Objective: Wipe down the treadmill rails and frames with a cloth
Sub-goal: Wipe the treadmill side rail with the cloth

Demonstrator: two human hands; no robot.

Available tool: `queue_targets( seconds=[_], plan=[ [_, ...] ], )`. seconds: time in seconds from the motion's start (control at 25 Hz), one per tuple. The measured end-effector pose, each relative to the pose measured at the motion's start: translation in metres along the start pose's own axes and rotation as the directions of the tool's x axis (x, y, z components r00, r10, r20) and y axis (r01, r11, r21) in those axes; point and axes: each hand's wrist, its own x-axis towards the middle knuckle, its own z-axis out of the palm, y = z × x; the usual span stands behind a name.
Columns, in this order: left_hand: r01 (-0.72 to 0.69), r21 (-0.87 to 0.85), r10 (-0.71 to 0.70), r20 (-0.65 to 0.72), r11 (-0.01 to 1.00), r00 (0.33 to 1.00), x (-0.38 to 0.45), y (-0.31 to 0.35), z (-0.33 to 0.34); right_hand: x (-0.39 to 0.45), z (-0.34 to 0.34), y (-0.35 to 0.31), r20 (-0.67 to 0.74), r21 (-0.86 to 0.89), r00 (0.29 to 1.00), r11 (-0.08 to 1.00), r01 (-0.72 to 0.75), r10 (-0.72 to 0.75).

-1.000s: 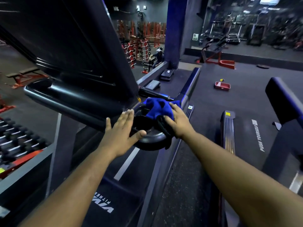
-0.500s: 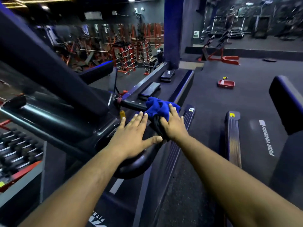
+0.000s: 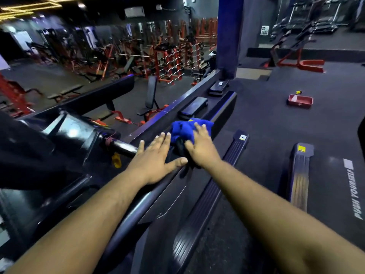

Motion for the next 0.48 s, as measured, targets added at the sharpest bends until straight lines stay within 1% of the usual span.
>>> queue_targets(
  seconds=[0.08,0.16,0.2,0.24,0.28,0.36,0.4,0.44,0.48],
  plan=[
    [0.019,-0.07,-0.019,0.0,0.997,1.0,0.021,0.007,0.004,-0.029,0.009,0.001,0.003,0.08,0.989,0.986,0.149,-0.149],
    [0.018,-0.12,-0.019,-0.012,0.993,1.0,0.041,0.016,0.005,-0.046,0.005,0.018,0.03,0.061,0.973,0.972,0.225,-0.228],
    [0.011,-0.127,-0.013,-0.011,0.992,1.0,0.051,0.02,0.004,-0.037,-0.001,0.028,0.028,0.021,0.973,0.974,0.227,-0.228],
    [0.012,-0.133,-0.013,-0.006,0.991,1.0,0.061,0.024,0.002,-0.02,-0.007,0.036,0.035,-0.01,0.983,0.984,0.179,-0.179],
    [0.019,-0.141,-0.019,0.002,0.99,1.0,0.07,0.027,0.0,0.001,-0.014,0.042,0.042,-0.007,0.995,0.996,0.092,-0.091],
    [0.028,-0.131,-0.026,0.016,0.991,1.0,0.086,0.03,-0.003,0.036,-0.022,0.05,0.014,0.084,0.997,0.993,-0.082,0.081],
    [0.022,-0.119,-0.019,0.02,0.993,1.0,0.093,0.029,-0.002,0.041,-0.019,0.049,-0.01,0.151,0.992,0.981,-0.123,0.126],
    [0.003,-0.119,0.0,0.021,0.993,1.0,0.101,0.026,-0.001,0.036,-0.013,0.045,-0.04,0.23,0.989,0.965,-0.127,0.139],
    [-0.03,-0.138,0.032,0.01,0.99,0.999,0.109,0.023,0.001,0.023,-0.002,0.039,-0.082,0.326,0.99,0.942,-0.082,0.114]
  ],
)
